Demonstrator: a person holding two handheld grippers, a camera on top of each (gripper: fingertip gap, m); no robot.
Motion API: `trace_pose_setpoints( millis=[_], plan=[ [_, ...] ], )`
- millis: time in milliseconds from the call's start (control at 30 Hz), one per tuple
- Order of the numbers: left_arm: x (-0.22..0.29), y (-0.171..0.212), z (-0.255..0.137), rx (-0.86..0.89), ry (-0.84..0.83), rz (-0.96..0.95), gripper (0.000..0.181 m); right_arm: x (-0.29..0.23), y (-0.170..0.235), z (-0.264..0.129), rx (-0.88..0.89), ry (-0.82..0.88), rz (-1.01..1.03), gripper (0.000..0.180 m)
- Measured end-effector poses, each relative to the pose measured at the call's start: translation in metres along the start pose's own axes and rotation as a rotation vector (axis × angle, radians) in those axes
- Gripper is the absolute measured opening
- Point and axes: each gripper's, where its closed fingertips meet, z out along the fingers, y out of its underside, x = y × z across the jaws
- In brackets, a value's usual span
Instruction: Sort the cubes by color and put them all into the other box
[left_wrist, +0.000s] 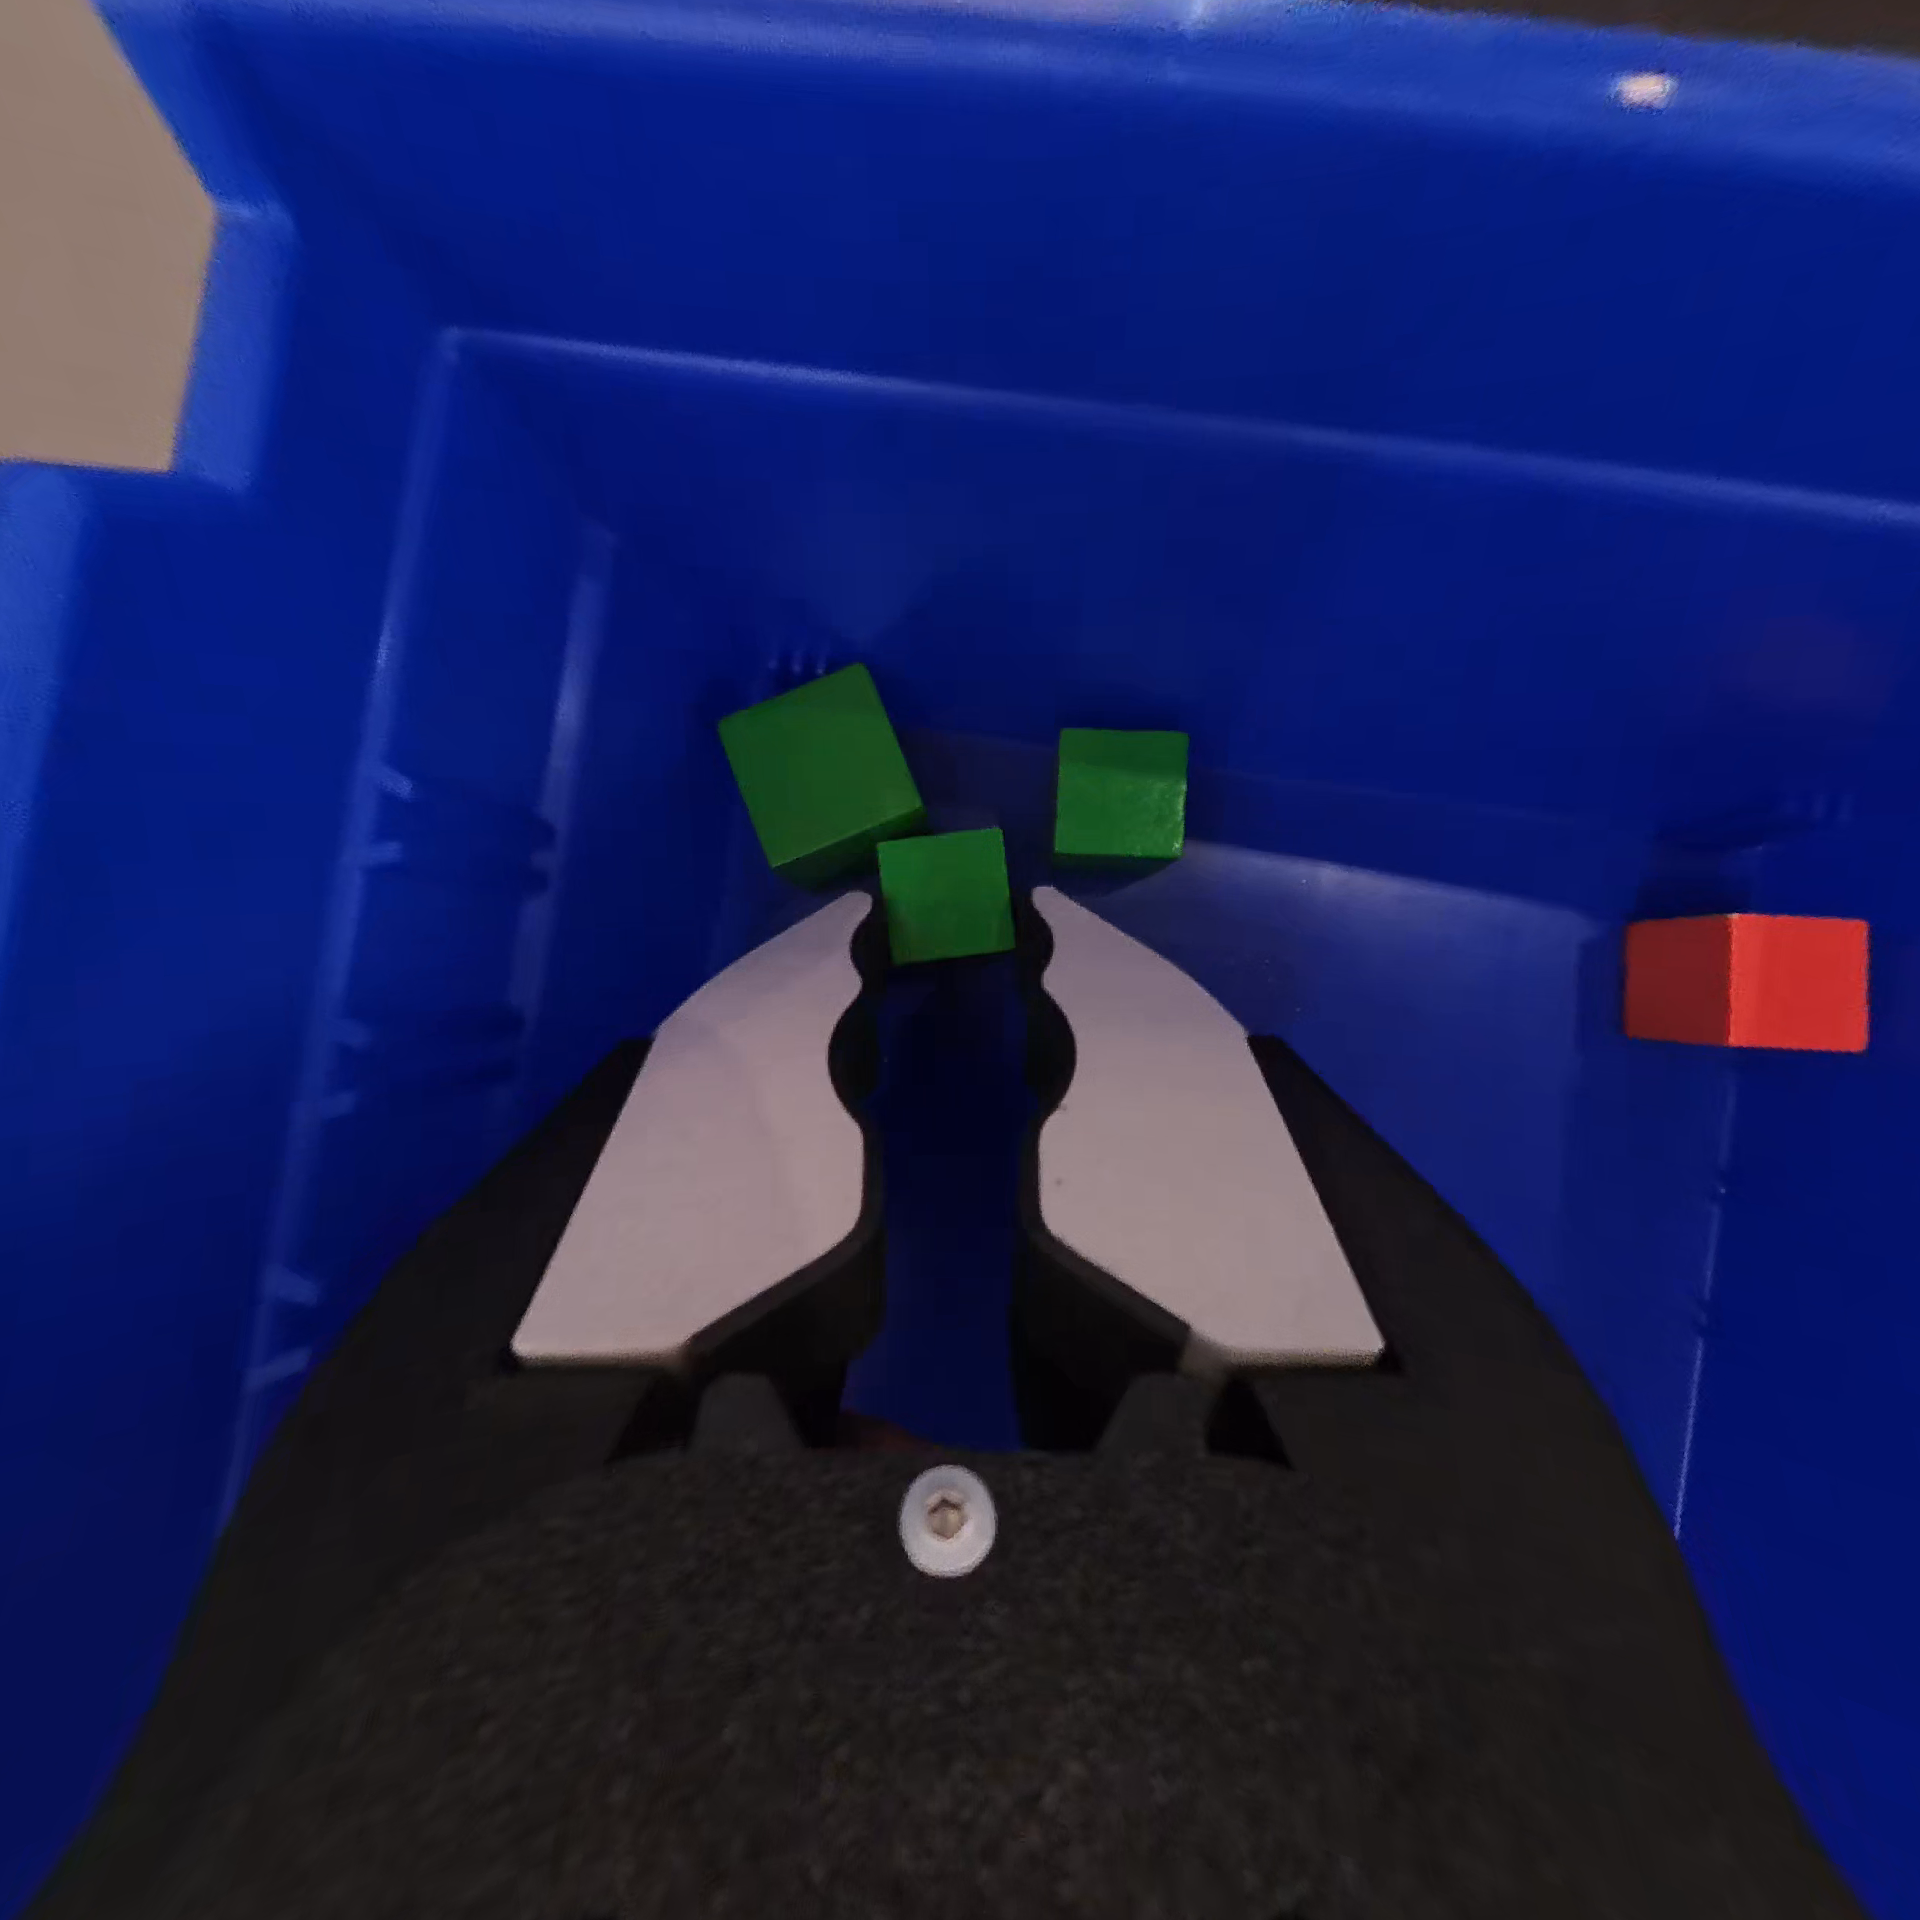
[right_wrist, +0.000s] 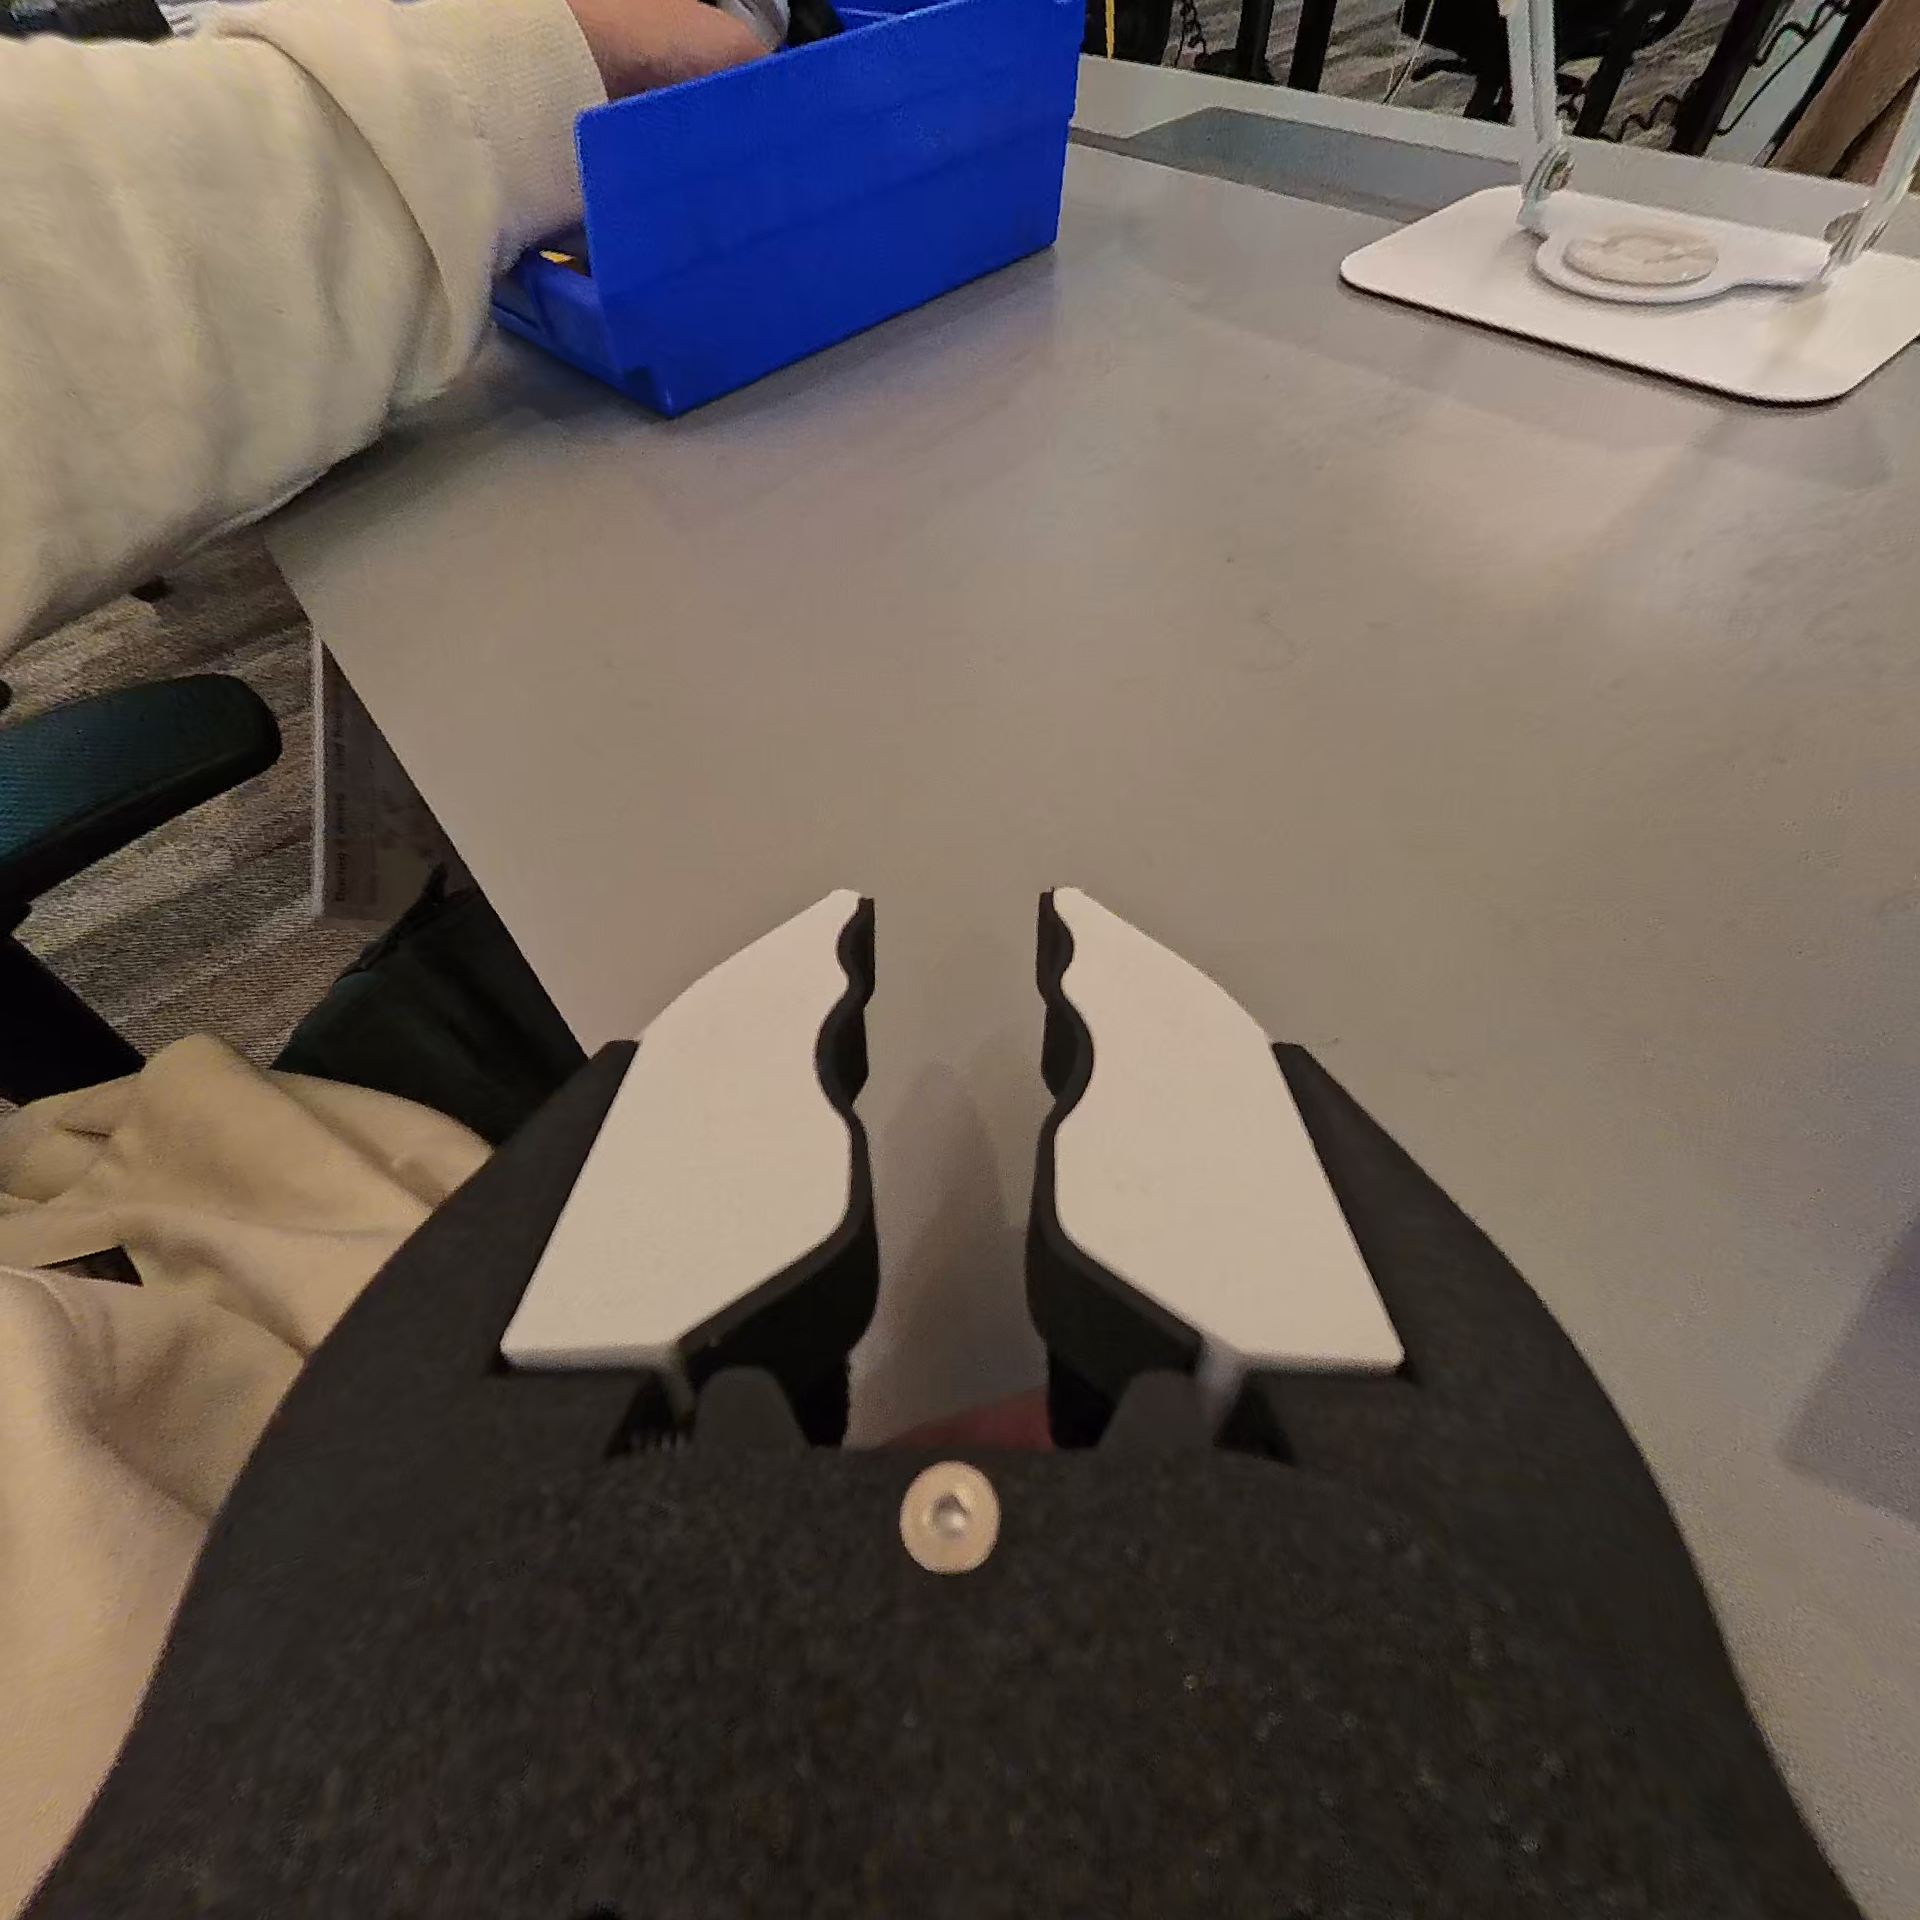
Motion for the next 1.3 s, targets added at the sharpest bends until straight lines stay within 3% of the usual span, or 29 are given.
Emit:
trace_pose_setpoints(
  millis=[167, 233, 367, 467, 667, 867, 933, 1067, 1300],
  plan=[
    [0.010, 0.002, -0.026, 0.057, 0.041, 0.086, 0.023, 0.001, -0.004, -0.003, 0.013, 0.019, -0.024, 0.029],
    [0.018, 0.004, -0.057, 0.136, 0.085, 0.142, 0.023, 0.003, -0.006, -0.005, 0.022, 0.024, -0.025, 0.029],
    [0.053, 0.025, -0.138, 0.331, 0.329, 0.229, 0.023, 0.011, -0.005, -0.006, 0.034, 0.029, 0.008, 0.028],
    [0.068, 0.050, -0.185, 0.448, 0.442, 0.272, 0.022, 0.014, -0.007, -0.005, 0.061, -0.021, 0.119, 0.029],
    [0.126, 0.108, -0.230, 0.488, 0.734, 0.391, 0.022, 0.001, -0.030, 0.014, 0.116, -0.288, 0.450, 0.038],
    [0.250, 0.188, -0.314, 0.625, 1.127, 0.848, 0.022, -0.048, -0.102, 0.035, 0.169, -0.958, 0.965, 0.045],
    [0.278, 0.214, -0.327, 0.652, 1.164, 1.018, 0.022, -0.061, -0.116, 0.042, 0.138, -1.131, 1.077, 0.045],
    [0.306, 0.238, -0.328, 0.673, 1.118, 1.200, 0.022, -0.080, -0.115, 0.054, 0.086, -1.163, 1.027, 0.051],
    [0.323, 0.246, -0.335, 0.708, 1.160, 1.227, 0.022, -0.085, -0.102, 0.050, 0.073, -1.169, 1.006, 0.050]
  ],
)
